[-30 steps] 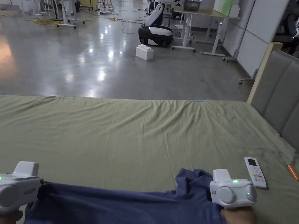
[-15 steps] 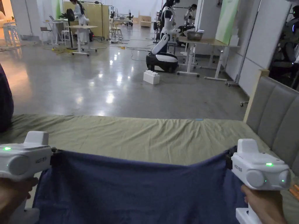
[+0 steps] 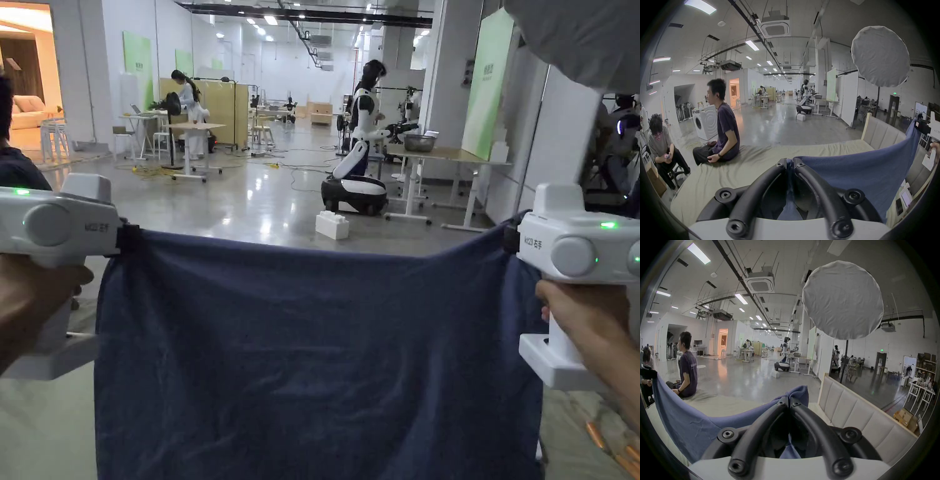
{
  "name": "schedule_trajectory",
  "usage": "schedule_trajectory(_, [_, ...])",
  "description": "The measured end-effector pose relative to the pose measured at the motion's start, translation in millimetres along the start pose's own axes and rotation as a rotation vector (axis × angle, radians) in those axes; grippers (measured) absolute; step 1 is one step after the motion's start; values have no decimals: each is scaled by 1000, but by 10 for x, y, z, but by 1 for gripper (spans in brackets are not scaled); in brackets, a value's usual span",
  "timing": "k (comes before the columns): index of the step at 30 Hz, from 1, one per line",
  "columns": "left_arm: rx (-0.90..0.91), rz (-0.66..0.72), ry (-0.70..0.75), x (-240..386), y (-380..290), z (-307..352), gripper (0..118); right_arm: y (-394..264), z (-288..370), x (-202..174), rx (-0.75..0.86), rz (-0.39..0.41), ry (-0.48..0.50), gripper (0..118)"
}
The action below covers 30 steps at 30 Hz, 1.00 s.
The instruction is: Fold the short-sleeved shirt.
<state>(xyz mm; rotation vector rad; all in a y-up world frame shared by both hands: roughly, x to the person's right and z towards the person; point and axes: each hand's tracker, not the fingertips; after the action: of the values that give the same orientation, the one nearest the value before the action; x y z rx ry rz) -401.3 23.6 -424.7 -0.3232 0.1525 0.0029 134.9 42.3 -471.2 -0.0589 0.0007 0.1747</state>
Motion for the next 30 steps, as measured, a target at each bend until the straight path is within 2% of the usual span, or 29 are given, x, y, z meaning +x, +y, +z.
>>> schedule_trajectory(11, [74, -18, 72, -85, 983, -351, 7, 877, -546, -120, 85, 0, -43, 1])
schedule_trajectory(14, [86, -30, 93, -96, 1155, -452, 7, 1042, -674, -163, 123, 38, -49, 1])
schedule_trajectory(18, [129, -5, 113, -120, 1275, -452, 7, 1145, -747, -174, 182, 3, -57, 1])
schedule_trajectory(21, [141, -18, 123, -101, 1259, -420, 7, 1141, -737, -178, 213, 14, -55, 1])
schedule_trajectory(22, [146, -24, 125, -105, 1234, -416, 7, 1078, -910, -177, 193, 43, 28, 1])
schedule_trajectory(25, [145, -37, 130, -139, 1048, -413, 7, 909, -955, -173, 179, 59, 38, 1])
schedule_trajectory(26, [130, -44, 128, -151, 974, -415, 7, 721, -788, -272, 183, 64, 12, 1])
schedule_trajectory(29, [106, -50, 119, -166, 613, -387, 7, 372, -736, -344, 137, 78, 21, 1])
schedule_trajectory(30, [102, -47, 118, -173, 497, -379, 7, 235, -832, -324, 103, 84, 56, 1])
